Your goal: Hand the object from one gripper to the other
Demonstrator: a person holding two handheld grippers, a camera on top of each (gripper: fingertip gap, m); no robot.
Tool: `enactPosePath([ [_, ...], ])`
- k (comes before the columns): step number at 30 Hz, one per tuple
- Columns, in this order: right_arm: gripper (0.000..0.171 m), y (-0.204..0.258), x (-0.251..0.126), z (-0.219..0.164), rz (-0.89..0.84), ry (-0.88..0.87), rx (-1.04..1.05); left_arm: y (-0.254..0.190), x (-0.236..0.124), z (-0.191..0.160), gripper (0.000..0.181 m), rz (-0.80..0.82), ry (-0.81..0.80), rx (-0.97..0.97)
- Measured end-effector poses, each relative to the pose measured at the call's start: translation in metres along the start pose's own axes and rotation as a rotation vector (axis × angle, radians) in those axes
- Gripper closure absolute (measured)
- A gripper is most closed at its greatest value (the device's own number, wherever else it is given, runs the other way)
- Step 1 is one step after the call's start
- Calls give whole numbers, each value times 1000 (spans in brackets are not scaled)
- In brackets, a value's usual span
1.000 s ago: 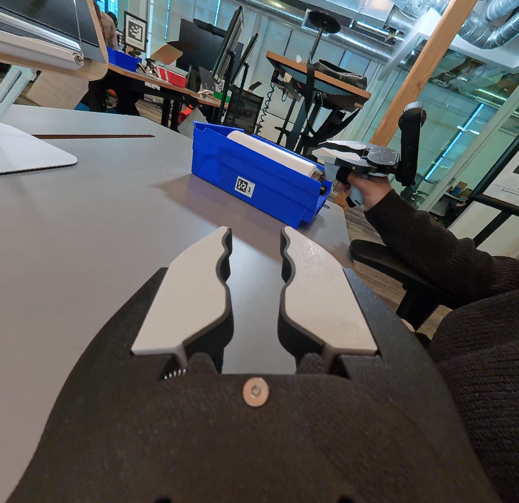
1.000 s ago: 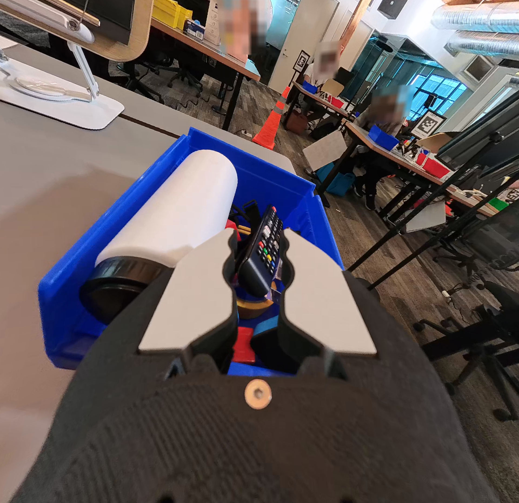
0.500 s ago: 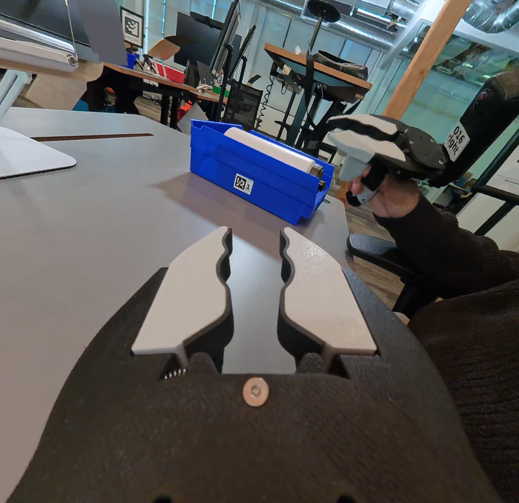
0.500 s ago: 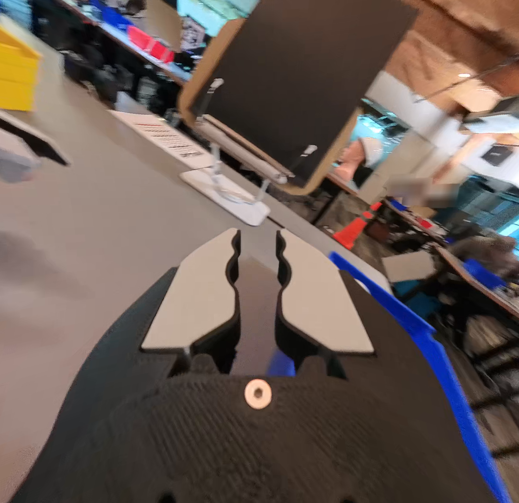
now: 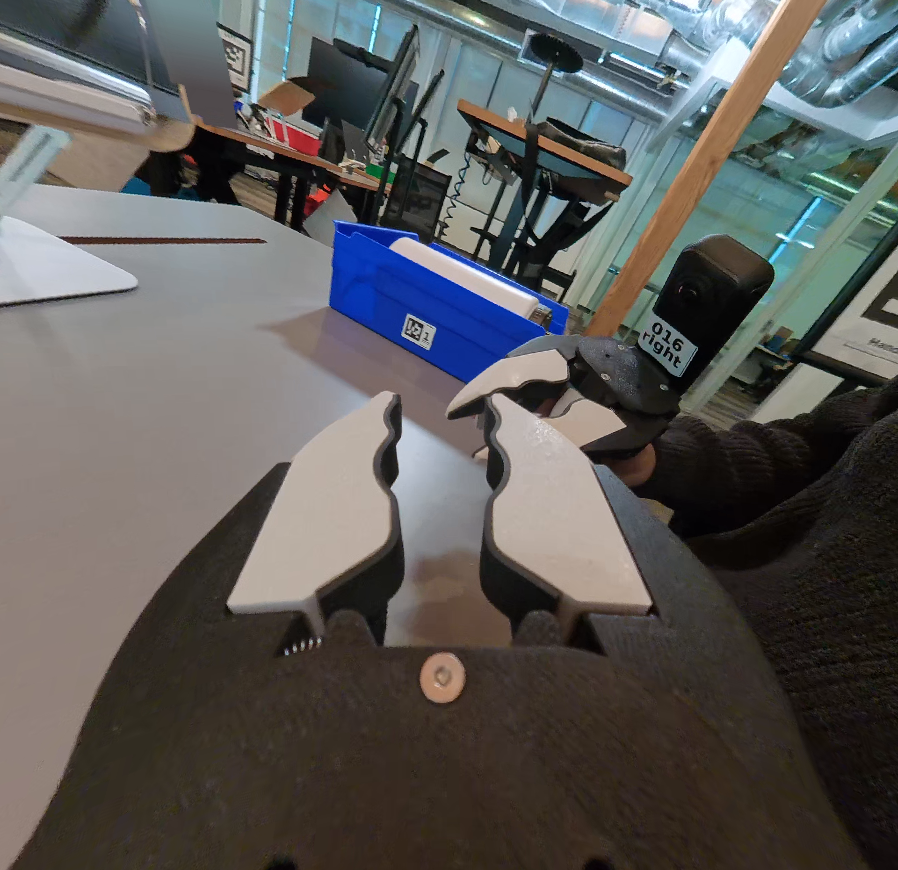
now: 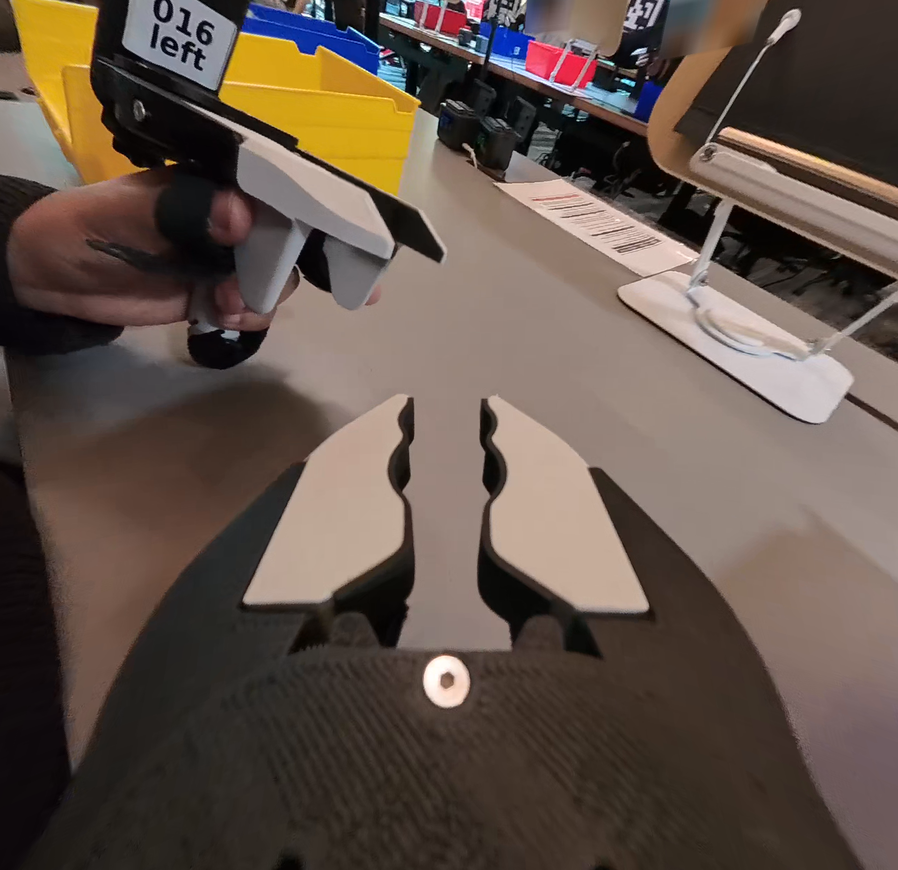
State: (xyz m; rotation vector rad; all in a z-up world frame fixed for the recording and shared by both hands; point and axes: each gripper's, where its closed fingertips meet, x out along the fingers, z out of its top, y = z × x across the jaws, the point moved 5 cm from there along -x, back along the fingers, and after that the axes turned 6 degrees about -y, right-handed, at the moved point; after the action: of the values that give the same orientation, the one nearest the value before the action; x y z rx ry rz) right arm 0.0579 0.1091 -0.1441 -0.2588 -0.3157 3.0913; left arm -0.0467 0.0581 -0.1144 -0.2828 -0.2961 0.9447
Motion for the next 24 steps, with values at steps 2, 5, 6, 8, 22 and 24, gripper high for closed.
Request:
enactPosePath([
  [2,145,-2,5,1,28,-2,29,3,-7,11,149,26,-37,18],
  [5,145,-7,8,4,75,-23,61,6,-29,49,149,75,-166,-32],
  [6,145,-9,7,4,89,-22,64,8,-42,64,149,109,-214,-47],
  [8,145,-15,6,4,106,-19,64,14,-77,89,152,227,-292,-48],
  [22,145,-26,-13,1,200,-46,252,56,-342,116,153,1037,842,185],
  [24,145,-31,-17,1,184,-55,273,62,-349,106,153,965,987,183],
])
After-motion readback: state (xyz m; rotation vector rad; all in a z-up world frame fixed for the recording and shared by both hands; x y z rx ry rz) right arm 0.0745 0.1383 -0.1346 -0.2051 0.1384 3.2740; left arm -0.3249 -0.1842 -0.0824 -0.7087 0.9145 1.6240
